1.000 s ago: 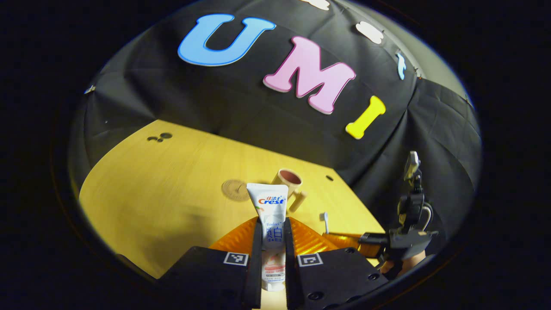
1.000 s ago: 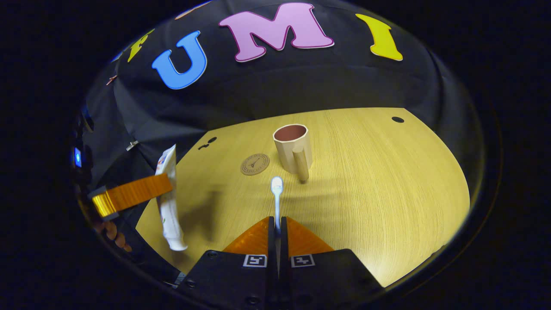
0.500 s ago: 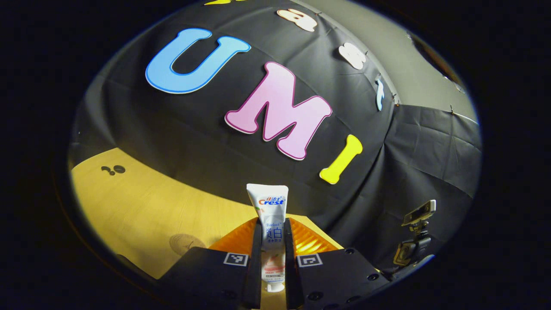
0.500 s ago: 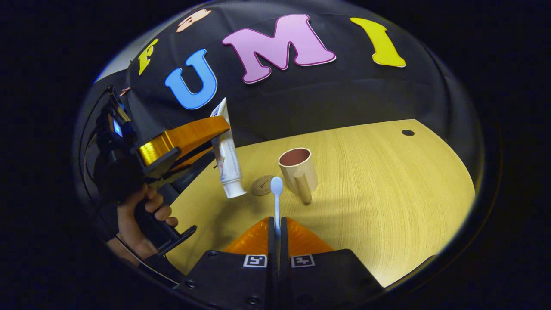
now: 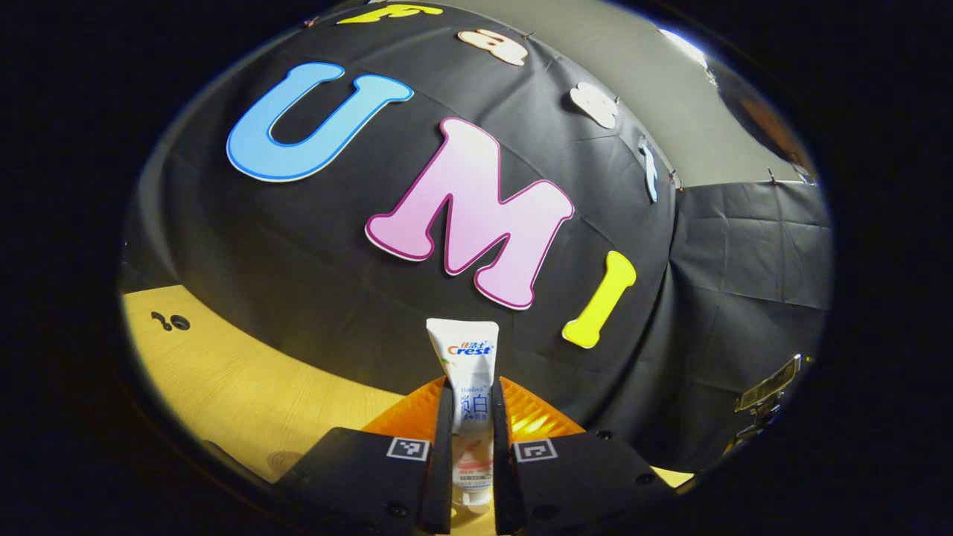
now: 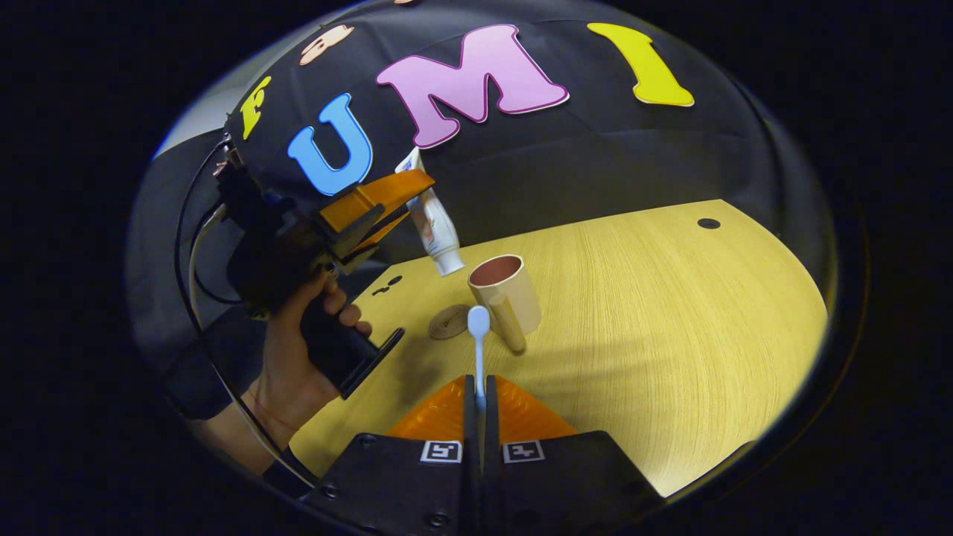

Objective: Put the toothbrush and toothpaste on the desktop into the cup, then pick up the cup and place it on the coaster on the desktop.

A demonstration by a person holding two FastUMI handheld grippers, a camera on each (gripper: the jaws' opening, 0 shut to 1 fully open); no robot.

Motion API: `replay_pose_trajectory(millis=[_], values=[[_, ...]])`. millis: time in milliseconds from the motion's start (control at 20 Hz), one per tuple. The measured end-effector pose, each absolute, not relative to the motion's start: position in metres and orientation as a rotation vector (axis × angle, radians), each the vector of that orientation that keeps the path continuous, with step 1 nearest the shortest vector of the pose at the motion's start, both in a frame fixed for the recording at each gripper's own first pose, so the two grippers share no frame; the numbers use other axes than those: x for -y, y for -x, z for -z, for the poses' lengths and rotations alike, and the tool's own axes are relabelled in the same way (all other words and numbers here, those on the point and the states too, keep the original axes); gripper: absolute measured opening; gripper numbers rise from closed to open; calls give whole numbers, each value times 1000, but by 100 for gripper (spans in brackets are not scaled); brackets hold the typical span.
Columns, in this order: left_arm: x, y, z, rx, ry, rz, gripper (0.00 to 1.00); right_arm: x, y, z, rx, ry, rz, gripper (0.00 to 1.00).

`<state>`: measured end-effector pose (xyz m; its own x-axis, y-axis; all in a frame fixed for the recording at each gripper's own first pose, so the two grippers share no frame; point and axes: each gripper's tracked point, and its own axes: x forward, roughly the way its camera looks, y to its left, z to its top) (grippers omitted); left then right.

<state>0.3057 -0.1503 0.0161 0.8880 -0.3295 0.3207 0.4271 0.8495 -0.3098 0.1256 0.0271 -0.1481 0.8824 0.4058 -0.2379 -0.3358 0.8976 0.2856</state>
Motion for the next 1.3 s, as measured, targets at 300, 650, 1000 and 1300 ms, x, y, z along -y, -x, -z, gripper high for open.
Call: replay_pose_trajectory(millis=[300, 650, 1000, 1300], values=[[155, -354, 10, 239, 381, 329, 27, -28, -127, 155, -326, -261, -435, 5], [162, -372, 56, 160, 357, 291, 27, -18, -136, 159, -336, -288, -445, 5], [168, -371, 83, 106, 334, 286, 34, -10, -141, 161, -336, -297, -431, 5], [175, -364, 102, 65, 307, 291, 47, -7, -149, 155, -312, -326, -417, 5]])
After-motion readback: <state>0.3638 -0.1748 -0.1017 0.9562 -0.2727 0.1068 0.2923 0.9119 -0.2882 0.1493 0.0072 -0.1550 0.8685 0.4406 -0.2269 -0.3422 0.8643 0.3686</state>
